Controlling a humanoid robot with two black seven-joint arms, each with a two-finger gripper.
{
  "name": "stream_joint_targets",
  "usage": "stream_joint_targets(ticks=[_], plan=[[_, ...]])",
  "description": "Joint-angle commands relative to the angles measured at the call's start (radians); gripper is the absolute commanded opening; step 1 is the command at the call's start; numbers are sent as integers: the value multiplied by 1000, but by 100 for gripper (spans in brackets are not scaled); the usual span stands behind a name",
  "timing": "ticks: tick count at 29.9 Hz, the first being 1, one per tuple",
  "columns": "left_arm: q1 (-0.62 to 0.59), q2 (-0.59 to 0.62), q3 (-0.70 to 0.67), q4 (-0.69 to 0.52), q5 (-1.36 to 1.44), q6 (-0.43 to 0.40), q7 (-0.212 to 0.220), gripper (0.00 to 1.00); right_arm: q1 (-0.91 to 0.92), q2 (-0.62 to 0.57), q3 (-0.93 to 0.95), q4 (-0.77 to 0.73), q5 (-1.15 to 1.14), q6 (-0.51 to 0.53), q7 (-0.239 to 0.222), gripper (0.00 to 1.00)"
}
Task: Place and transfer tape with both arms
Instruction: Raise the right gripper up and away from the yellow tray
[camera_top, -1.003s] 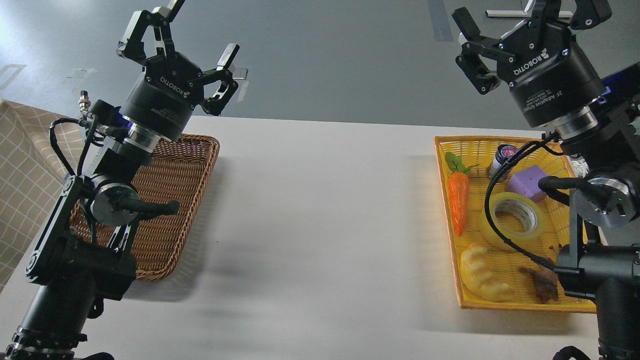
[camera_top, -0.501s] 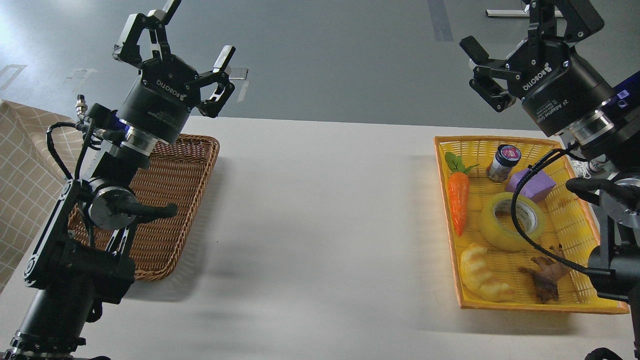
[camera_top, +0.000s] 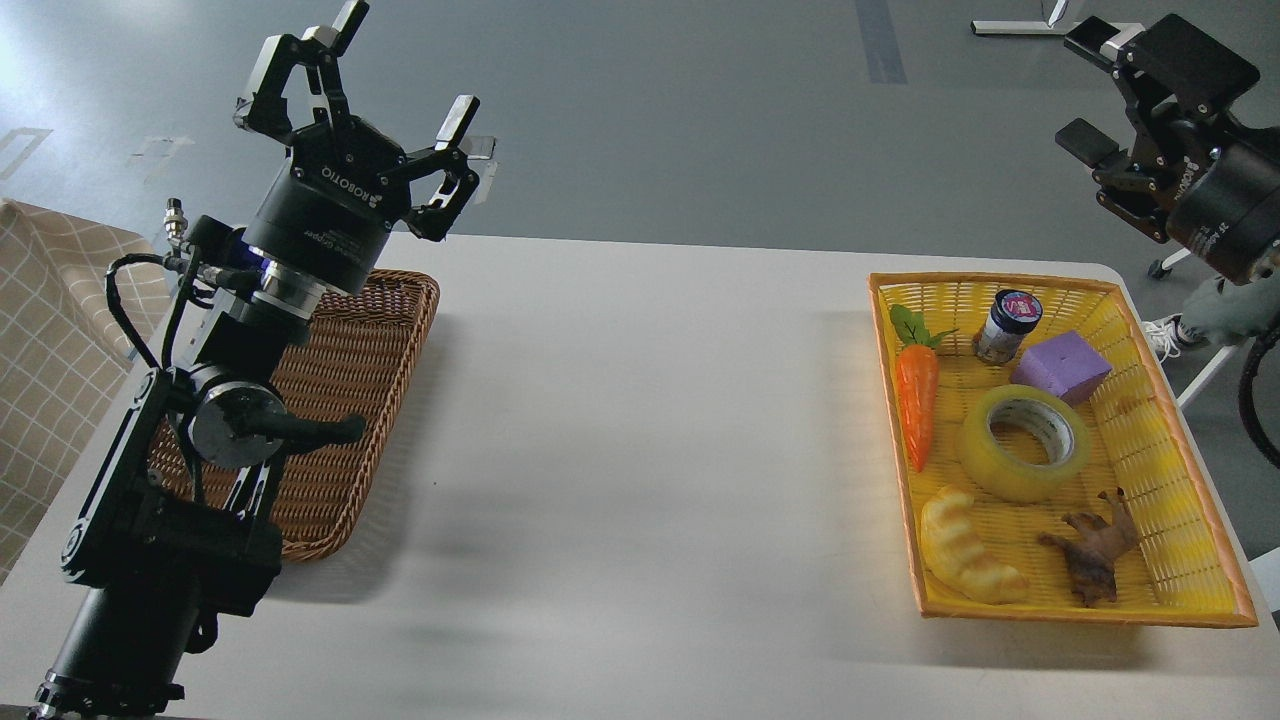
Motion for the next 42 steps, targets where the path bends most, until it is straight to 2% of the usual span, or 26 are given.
stream_joint_targets(ticks=[1, 5, 8, 21, 25, 26, 27, 28, 29, 30, 31, 32, 34, 38, 42], plan=[[0, -1, 0, 0, 0, -1, 0, 98, -56, -28, 4, 56, 0, 0, 1, 100], [17, -1, 0, 0, 0, -3, -8, 98, -62, -39, -5, 51, -12, 0, 1, 100], [25, 3, 0, 0, 0, -3, -19, 98, -68, -101, -10, 47, -86, 0, -1, 100], [25, 9, 2, 0, 0, -3, -19, 98, -74, -123, 82, 44, -113, 0, -19, 100], [25, 9, 2, -1, 2, -3, -19, 98, -65, -163, 97, 31, -112, 0, -4, 100], [25, 7, 2, 0, 2, -3, -19, 98, -65, -164, 128, 33, -104, 0, 19, 100], [26, 6, 2, -1, 2, -3, -19, 98, -74, -163, 164, 24, -92, 0, 80, 100], [26, 6, 2, -1, 2, -3, -19, 98, -74, -163, 165, 24, -92, 0, 80, 100], [28, 6, 2, -1, 2, -3, -19, 98, -77, -155, 192, 12, -92, 0, 185, 100], [29, 6, 2, -1, 2, -1, -19, 98, -80, -148, 197, 7, -92, 0, 239, 100], [31, 6, 2, -1, 2, -3, -19, 98, -83, -137, 199, 4, -95, 0, 323, 100], [31, 6, 2, -1, 2, -3, -19, 98, -86, -147, 189, 4, -104, 0, 346, 100], [31, 7, 0, 0, 2, -1, -19, 98, -100, -163, 186, 2, -121, 0, 340, 100], [32, 6, 0, -1, 2, -1, -19, 98, -201, -284, 159, 1, -304, 0, 332, 100], [35, 4, 0, 0, 2, -1, -19, 98, -238, -307, 153, -15, -402, 0, 311, 100]])
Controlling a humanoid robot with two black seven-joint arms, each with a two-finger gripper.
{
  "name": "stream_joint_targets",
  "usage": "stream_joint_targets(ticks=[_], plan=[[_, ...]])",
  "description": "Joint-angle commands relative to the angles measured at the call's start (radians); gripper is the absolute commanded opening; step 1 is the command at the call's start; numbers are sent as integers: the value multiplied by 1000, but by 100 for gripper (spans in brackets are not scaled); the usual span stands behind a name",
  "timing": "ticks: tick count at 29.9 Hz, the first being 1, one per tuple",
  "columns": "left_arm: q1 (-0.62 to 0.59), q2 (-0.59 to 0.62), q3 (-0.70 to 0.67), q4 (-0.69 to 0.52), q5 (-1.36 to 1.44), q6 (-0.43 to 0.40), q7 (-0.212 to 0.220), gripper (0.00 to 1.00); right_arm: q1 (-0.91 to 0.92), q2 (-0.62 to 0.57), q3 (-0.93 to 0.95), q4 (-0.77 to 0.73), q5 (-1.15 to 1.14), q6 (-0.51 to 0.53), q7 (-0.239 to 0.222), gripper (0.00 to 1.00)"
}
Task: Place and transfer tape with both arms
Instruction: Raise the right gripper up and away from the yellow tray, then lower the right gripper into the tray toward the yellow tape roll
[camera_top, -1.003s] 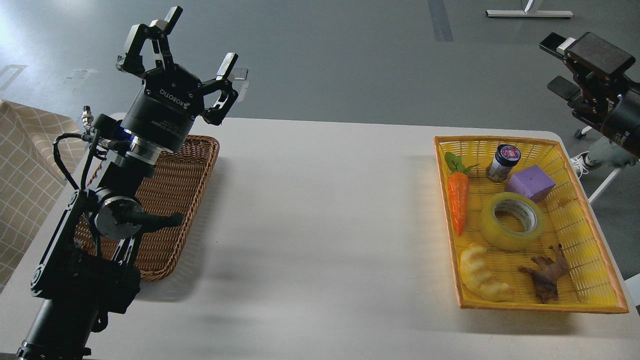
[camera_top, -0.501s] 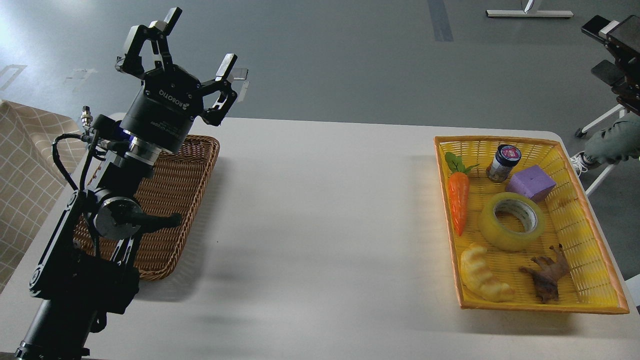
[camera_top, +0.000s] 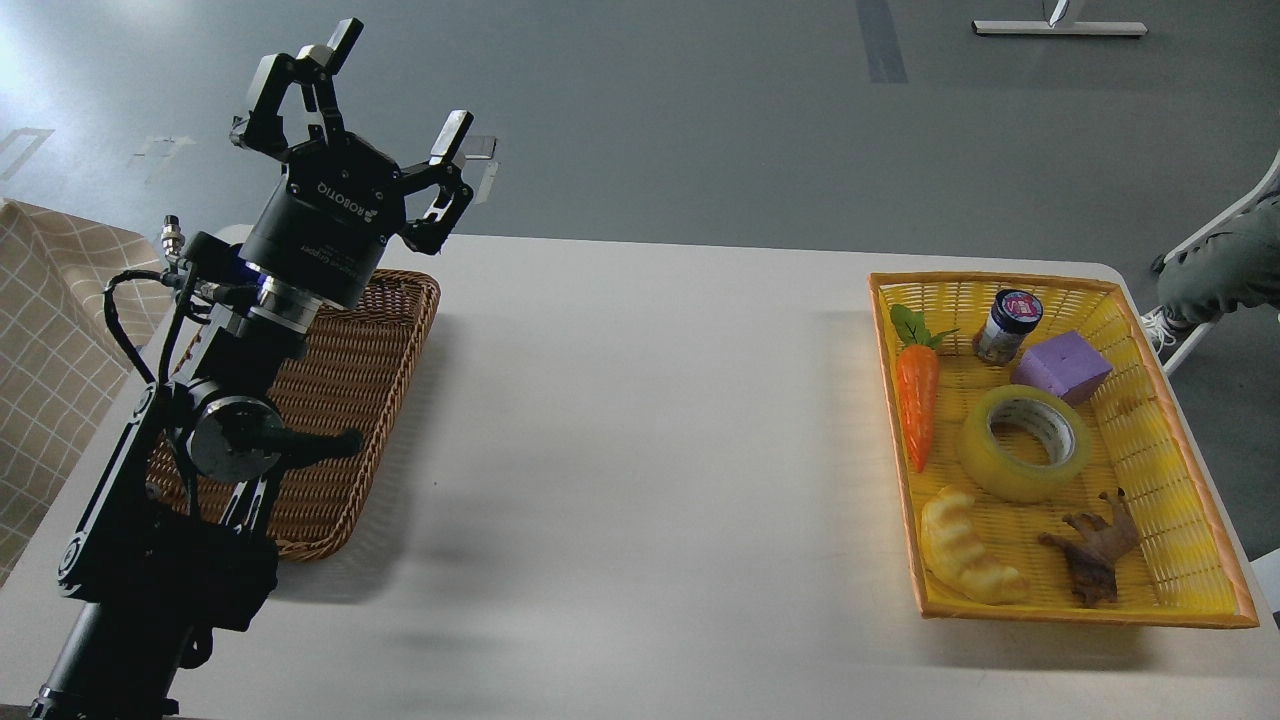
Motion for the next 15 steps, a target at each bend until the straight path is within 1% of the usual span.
stream_joint_targets(ticks=[1, 6, 10, 15], plan=[[3, -3, 0, 1, 0, 2, 0, 98, -31, -21, -5, -15, -94, 0, -19, 100], [9, -5, 0, 1, 2, 2, 0, 98, -78, -81, -7, -15, -218, 0, -22, 100], [10, -8, 1, 1, 3, 3, 0, 98, -100, -103, -7, -17, -417, 0, -19, 100], [9, -9, 3, 1, 5, 26, 0, 98, -185, -103, -7, -17, -462, 0, -18, 100]])
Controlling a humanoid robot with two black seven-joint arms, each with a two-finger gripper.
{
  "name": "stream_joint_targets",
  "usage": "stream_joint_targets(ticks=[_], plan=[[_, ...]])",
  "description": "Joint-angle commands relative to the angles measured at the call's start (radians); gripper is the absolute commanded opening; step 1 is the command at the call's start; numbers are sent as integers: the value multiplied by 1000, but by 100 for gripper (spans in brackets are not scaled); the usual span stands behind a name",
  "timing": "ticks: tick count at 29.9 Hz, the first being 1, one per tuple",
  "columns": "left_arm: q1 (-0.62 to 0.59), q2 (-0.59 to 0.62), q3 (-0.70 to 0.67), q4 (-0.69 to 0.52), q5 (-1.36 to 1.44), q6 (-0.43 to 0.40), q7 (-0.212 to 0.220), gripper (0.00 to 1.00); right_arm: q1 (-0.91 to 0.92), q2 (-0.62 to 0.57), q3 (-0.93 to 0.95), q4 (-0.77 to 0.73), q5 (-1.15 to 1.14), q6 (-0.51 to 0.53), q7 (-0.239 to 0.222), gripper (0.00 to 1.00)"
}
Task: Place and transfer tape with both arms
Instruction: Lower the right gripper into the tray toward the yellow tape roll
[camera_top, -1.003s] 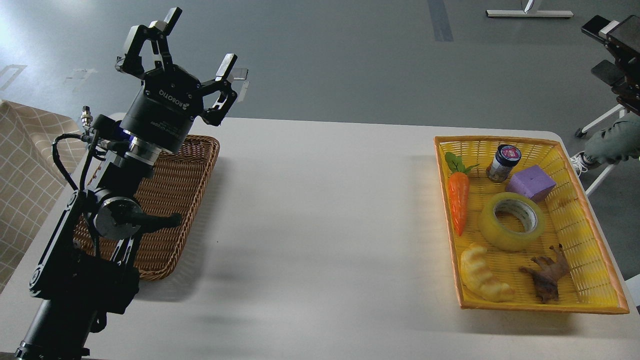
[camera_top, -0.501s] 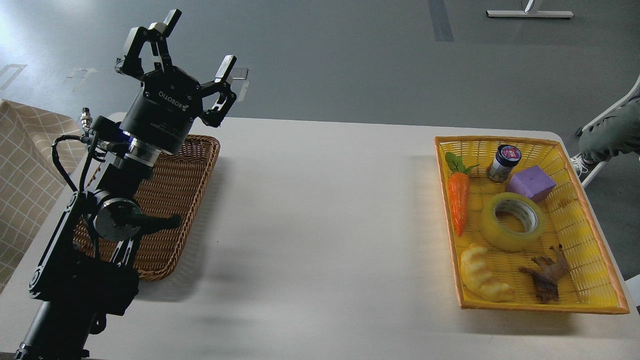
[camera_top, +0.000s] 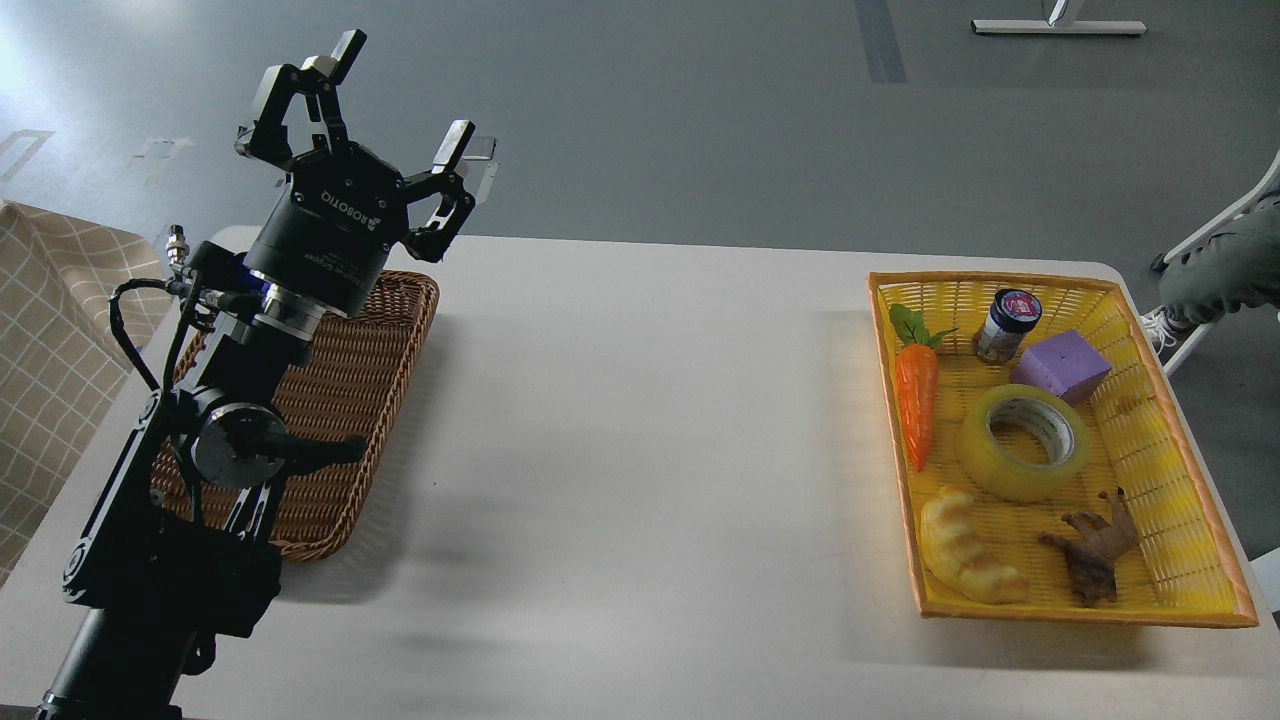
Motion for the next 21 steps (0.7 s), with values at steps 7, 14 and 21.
stream_joint_targets(ticks=[7, 14, 21], plan=[[5, 0, 0, 0, 0, 16, 0, 98, -107, 102, -77, -10, -126, 0, -2, 99], [15, 0, 0, 2, 0, 16, 0, 98, -126, 176, -95, -17, -151, 0, -3, 99], [18, 0, 0, 5, 0, 16, 0, 98, -110, 239, -167, -65, -210, 0, -3, 99]])
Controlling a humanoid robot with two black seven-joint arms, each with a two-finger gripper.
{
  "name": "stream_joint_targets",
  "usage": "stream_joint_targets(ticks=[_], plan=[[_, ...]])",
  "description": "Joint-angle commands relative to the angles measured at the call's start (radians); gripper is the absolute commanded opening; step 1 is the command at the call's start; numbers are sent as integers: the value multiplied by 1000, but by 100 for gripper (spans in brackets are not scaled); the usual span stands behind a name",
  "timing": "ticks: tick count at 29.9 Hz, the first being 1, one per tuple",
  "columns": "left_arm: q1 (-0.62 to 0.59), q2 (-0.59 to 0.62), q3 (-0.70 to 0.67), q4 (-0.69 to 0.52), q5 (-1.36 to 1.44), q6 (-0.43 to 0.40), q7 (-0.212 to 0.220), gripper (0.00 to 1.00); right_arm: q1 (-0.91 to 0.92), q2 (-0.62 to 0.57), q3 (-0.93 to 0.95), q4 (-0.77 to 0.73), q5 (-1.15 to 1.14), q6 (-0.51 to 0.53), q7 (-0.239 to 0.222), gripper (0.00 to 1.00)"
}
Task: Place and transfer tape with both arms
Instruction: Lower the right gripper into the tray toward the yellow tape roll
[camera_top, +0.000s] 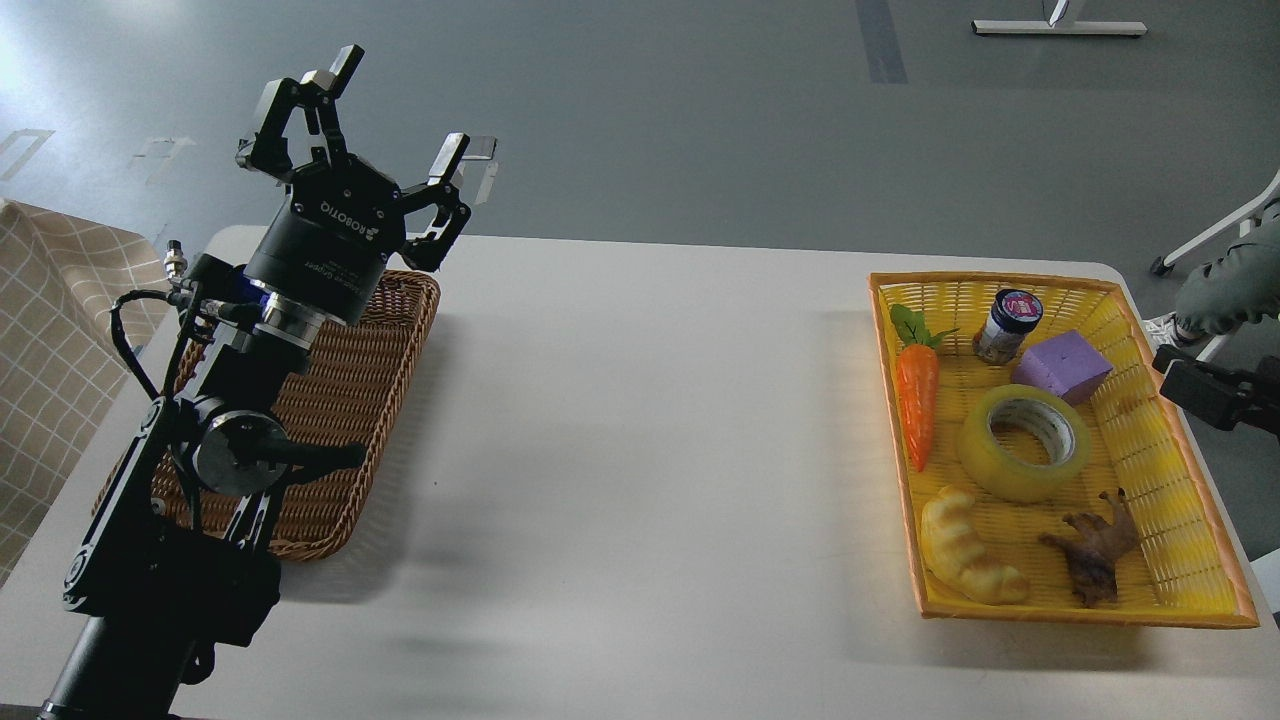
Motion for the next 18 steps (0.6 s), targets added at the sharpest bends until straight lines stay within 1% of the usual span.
stream_joint_targets(ticks=[1, 10, 18], plan=[[0, 0, 0, 2, 0, 0, 0, 98, 11, 37, -33, -43, -33, 0, 1, 99], [2, 0, -1, 7, 0, 0, -2, 98, 71, 92, -70, -109, -74, 0, 1, 98], [2, 0, -1, 10, 0, 1, -2, 98, 155, 131, -159, -177, -120, 0, 1, 98]])
